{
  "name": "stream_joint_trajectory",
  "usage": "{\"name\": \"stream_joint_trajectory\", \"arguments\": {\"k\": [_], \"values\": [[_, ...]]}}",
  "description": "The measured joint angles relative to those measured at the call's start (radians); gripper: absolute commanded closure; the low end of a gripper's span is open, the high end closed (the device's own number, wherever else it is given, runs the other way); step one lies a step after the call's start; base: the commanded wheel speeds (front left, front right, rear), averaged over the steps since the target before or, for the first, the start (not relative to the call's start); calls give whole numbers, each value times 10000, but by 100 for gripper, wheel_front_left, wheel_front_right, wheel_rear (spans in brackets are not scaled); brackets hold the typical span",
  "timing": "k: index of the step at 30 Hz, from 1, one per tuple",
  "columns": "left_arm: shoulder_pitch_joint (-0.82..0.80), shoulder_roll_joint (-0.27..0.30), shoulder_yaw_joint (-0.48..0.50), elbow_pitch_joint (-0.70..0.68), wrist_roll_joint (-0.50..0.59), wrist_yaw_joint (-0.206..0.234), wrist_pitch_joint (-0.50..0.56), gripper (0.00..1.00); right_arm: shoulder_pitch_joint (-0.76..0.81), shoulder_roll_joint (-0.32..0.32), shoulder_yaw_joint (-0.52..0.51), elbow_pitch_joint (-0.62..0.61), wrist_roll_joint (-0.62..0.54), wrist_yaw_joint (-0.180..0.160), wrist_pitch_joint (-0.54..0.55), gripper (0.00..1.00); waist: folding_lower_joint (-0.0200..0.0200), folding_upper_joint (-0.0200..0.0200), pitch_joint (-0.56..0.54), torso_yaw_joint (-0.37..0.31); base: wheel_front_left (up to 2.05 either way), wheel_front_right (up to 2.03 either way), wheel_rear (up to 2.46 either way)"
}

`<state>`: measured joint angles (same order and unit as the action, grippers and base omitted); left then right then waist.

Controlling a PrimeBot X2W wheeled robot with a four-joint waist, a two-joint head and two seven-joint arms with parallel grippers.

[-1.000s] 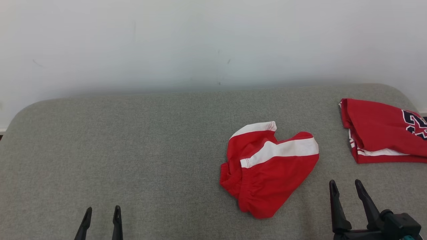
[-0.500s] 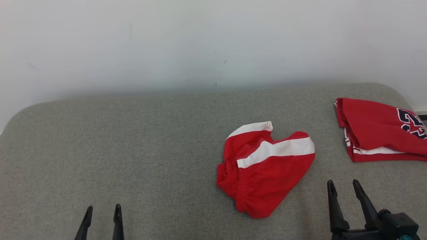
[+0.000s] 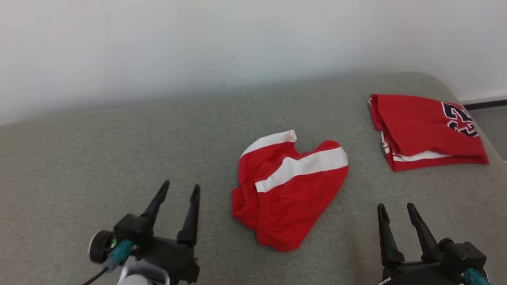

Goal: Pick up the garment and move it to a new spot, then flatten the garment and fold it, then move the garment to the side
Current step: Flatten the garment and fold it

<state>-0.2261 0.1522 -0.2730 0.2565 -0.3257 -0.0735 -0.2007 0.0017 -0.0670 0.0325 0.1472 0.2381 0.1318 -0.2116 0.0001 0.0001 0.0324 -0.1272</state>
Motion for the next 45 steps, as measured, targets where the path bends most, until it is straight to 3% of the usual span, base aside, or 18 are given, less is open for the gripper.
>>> {"name": "stream_joint_trajectory", "arguments": {"k": [8,23,24,25,26,33,45], "values": [[-1719,-295,-1087,1883,226,-410,173,0,-492,17,153,360,173,0,-267,0,1,0,615,-863,0,0,0],[-2715,-489,-2115,4301,-207,-514,82,0,-958,36,194,817,307,0,-454,0,0,1,1366,-2179,0,0,0],[-2781,-491,-2144,4391,-236,-522,63,26,-988,36,203,815,309,0,-456,0,0,0,1383,-2223,0,0,0],[-2863,-504,-2169,4493,-316,-556,36,80,-1010,36,196,809,309,0,-460,0,0,0,1398,-2257,0,0,0],[-2940,-516,-2238,4573,-364,-556,25,100,-1011,33,192,803,309,0,-487,0,0,0,1408,-2283,0,0,0],[-3463,-387,-2176,4721,-453,-556,-428,100,-936,10,-46,677,301,0,-504,0,0,0,1345,-2156,0,0,0],[-4438,1262,-1639,2794,-199,-449,-525,100,-571,29,-31,698,255,0,-523,0,-1,0,895,-1073,0,0,0]]}}
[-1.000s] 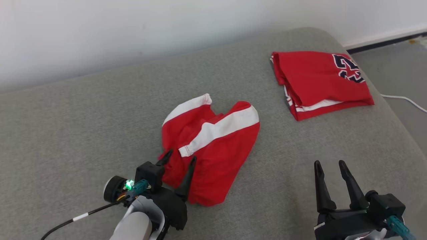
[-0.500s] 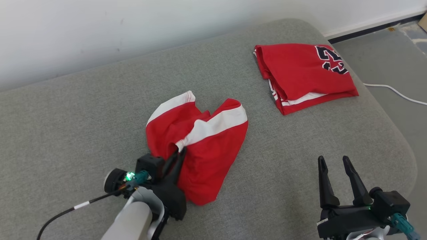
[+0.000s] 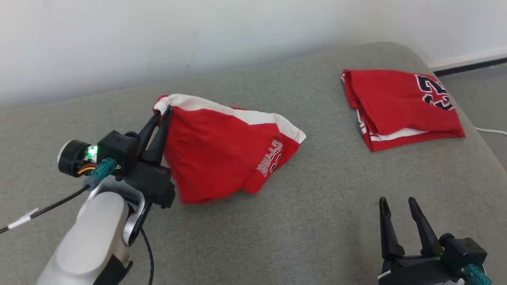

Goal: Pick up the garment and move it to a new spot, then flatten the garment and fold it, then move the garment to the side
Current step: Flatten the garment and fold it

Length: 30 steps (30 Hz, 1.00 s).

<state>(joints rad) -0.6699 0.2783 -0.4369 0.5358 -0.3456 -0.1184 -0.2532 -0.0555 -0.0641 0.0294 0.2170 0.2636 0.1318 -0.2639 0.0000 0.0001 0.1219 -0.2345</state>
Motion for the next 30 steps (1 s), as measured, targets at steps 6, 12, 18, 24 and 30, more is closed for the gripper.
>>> {"name": "stream_joint_trajectory", "arguments": {"k": [6,12,18,24,30], "values": [[1195,341,-234,-1689,0,140,376,100,171,13,23,40,2,0,0,0,-1,0,-264,661,0,0,0],[3504,157,-683,-2773,-318,407,520,100,258,27,50,52,2,0,0,0,-1,0,-476,1286,0,0,0],[5383,-27,-807,-2855,-794,685,259,100,371,-33,-8,52,-2,0,-2,0,-1,-1,-611,1813,0,0,0],[6111,-123,-711,-2324,-1066,686,69,100,397,-125,52,69,-6,0,8,0,-1,-1,-663,2273,0,0,0],[6223,-251,-171,-2125,-1189,744,-63,0,444,-140,77,105,-10,0,86,0,-1,-1,-775,2593,0,0,0]]}}
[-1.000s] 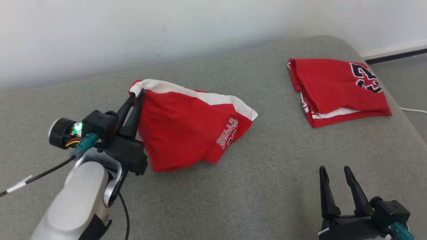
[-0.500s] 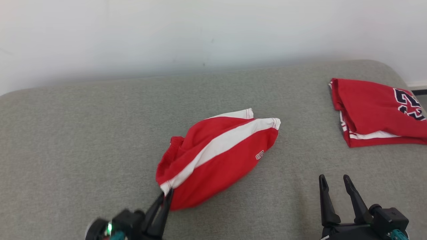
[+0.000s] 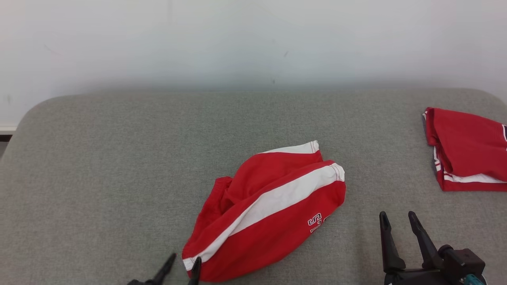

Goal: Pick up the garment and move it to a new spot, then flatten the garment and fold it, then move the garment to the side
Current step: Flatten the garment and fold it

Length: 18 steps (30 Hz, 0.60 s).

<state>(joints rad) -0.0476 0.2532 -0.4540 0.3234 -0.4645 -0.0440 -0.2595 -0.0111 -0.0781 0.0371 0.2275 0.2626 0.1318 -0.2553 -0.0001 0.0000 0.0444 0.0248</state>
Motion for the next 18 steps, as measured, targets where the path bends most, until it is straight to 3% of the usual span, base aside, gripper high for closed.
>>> {"name": "stream_joint_trajectory", "arguments": {"k": [10,18], "values": [[675,-374,2186,-2092,623,265,-31,0,86,-161,52,4,-2,0,54,0,0,0,-345,158,0,0,0],[1146,-477,3285,-2840,1252,334,-31,0,-62,-464,151,-104,-94,0,100,0,0,0,-576,-102,0,0,0]]}}
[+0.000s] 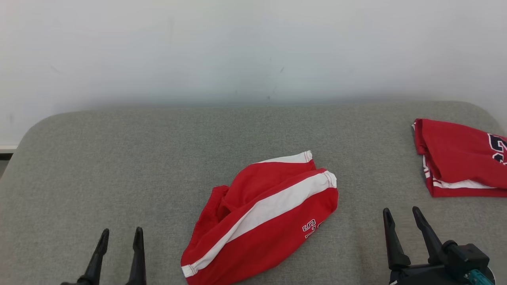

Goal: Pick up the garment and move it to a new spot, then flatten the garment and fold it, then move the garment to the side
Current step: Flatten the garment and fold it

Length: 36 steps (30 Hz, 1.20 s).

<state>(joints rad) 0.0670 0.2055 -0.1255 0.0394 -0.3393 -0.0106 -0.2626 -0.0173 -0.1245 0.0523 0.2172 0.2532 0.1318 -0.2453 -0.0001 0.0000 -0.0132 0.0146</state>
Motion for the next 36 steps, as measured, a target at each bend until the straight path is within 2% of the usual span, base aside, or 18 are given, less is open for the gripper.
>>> {"name": "stream_joint_trajectory", "arguments": {"k": [5,14,30,36], "values": [[304,-36,441,-38,138,-153,0,0,92,-10,-96,-128,2,0,2,0,0,0,-104,-151,0,0,0],[713,-140,742,221,341,-73,0,0,632,148,-226,-554,-75,0,113,0,0,0,-172,-301,0,0,0],[769,-334,943,424,418,-155,0,0,885,265,-219,-750,-111,0,307,0,1,0,-179,-214,0,0,0],[709,-314,635,673,418,-437,92,0,174,-121,251,-359,-96,0,520,0,2,0,-82,-100,0,0,0]]}}
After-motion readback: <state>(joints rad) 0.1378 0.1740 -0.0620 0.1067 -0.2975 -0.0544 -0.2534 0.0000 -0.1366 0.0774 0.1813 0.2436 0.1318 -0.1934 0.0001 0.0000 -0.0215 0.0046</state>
